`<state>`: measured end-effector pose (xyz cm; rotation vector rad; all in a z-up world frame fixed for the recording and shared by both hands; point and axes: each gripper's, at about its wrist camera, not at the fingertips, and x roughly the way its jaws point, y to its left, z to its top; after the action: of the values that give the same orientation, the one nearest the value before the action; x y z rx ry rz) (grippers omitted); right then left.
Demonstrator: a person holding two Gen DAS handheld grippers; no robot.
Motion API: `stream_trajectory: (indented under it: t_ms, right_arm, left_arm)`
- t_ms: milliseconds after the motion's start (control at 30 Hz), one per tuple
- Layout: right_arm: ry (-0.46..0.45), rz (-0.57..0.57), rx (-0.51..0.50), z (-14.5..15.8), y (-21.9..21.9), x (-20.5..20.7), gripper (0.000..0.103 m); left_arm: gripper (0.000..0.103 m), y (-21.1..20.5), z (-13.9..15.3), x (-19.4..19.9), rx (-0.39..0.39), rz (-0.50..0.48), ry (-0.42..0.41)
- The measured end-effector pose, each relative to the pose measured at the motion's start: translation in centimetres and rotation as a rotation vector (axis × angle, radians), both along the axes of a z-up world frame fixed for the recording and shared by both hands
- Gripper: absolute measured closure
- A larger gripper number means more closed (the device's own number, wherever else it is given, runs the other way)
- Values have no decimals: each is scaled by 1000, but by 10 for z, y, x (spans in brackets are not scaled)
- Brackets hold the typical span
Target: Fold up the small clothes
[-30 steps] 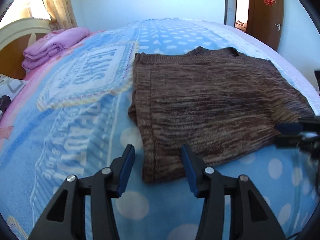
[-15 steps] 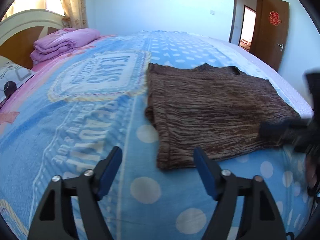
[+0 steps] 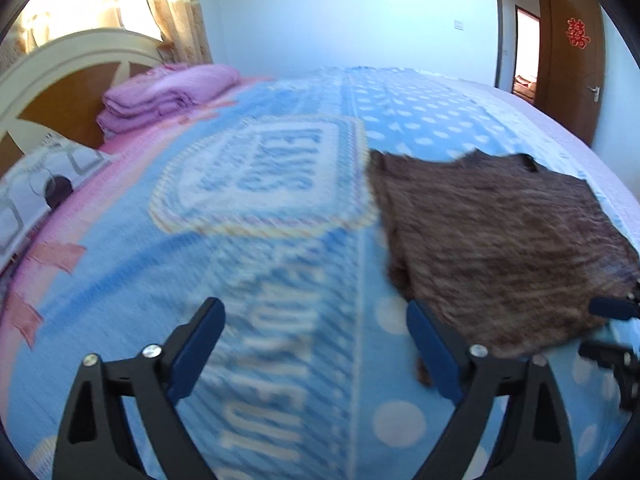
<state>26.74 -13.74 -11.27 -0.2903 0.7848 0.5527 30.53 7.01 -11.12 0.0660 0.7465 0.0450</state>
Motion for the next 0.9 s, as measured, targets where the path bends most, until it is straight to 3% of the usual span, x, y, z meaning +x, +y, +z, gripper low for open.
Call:
stream_trajectory:
  t_ms: [133,367,900]
  right_arm:
    - [-68,47,-80,-2,31,-3,56]
    - [-112,81,-167,-19,65,0,56]
    - [-155,71,-229,-30,96,1,56]
  left_arm:
    - [8,3,6,15,31,-5,10]
    - [8,-3,7,35,72,-37,21]
    - [8,-14,-6,93,-107,-101,100]
